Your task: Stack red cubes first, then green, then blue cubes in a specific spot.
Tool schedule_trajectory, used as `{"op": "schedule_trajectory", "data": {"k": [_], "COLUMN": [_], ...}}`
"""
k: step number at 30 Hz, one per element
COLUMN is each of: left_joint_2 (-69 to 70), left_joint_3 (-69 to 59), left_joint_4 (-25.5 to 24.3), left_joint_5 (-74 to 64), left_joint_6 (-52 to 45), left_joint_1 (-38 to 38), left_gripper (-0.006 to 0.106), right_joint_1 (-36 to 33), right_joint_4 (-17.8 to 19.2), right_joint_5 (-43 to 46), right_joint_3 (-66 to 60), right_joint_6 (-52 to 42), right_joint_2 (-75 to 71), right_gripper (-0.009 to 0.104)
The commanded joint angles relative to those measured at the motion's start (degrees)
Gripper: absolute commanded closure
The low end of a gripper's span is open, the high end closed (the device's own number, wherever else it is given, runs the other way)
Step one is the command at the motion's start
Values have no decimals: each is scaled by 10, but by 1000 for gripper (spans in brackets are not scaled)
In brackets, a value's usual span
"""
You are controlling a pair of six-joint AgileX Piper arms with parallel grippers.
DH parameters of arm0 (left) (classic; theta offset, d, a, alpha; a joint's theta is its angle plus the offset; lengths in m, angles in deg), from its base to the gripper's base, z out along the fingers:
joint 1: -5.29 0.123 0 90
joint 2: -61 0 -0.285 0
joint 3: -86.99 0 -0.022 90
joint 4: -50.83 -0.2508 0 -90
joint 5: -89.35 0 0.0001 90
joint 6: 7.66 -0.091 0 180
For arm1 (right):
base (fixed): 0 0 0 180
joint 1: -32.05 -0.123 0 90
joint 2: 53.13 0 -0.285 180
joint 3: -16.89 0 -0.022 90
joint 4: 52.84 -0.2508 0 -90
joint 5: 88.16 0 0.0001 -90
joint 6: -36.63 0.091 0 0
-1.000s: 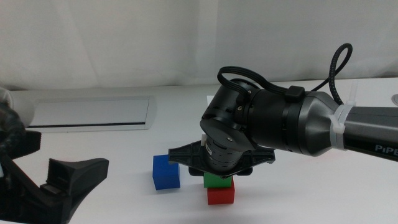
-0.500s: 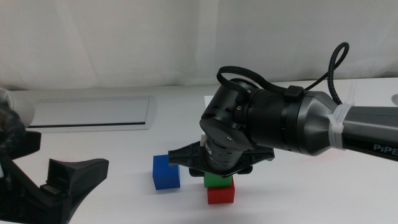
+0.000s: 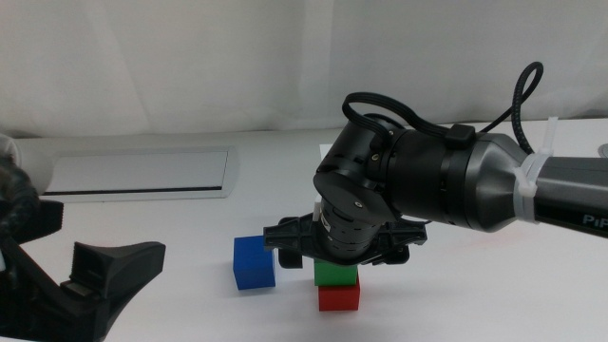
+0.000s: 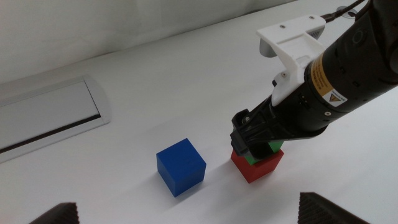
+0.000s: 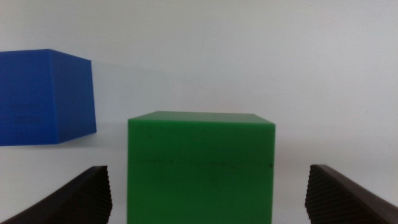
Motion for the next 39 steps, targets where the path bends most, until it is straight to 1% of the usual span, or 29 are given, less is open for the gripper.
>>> {"op": "schedule_trajectory", "data": {"k": [1,5,7,9,11,12,15,18,23,25,29,31,34,35,39], "left_joint_2": [4,4,4,4,4,4,4,4,4,4,4,4,4,4,4], "left_joint_3": [-4,-4,-4,-4,-4,-4,-4,-4,-4,-4,-4,-4,-4,-4,-4], "left_joint_4": [4,4,4,4,4,4,2,0,0,0,-2,-2,-2,-5,-6], "left_joint_5": [4,4,4,4,4,4,4,4,4,6,8,8,8,8,1], "left_joint_6": [4,4,4,7,9,9,9,9,9,9,22,24,24,24,24], "left_joint_1": [1,1,1,1,1,1,1,1,1,1,1,1,1,1,1], "left_gripper": [13,13,13,13,13,13,13,13,13,13,13,13,13,13,13], "right_joint_1": [3,3,3,3,3,3,12,58,133,153,167,167,167,167,167], "right_joint_4": [8,9,12,24,29,33,41,36,6,6,6,6,-14,-30,-60], "right_joint_5": [-3,-16,-35,-59,-67,-69,-73,-77,-98,-115,-125,-125,-124,-120,-99], "right_joint_3": [0,17,35,64,83,97,111,112,109,106,72,37,-29,-75,-158], "right_joint_6": [-6,-17,-37,-54,-79,-119,-177,-241,-376,-413,-458,-461,-472,-482,-484], "right_joint_2": [-7,-8,-10,-20,-32,-51,-80,-127,-188,-216,-277,-320,-391,-444,-539], "right_gripper": [11,11,11,11,11,11,11,11,11,11,11,11,11,11,11]}}
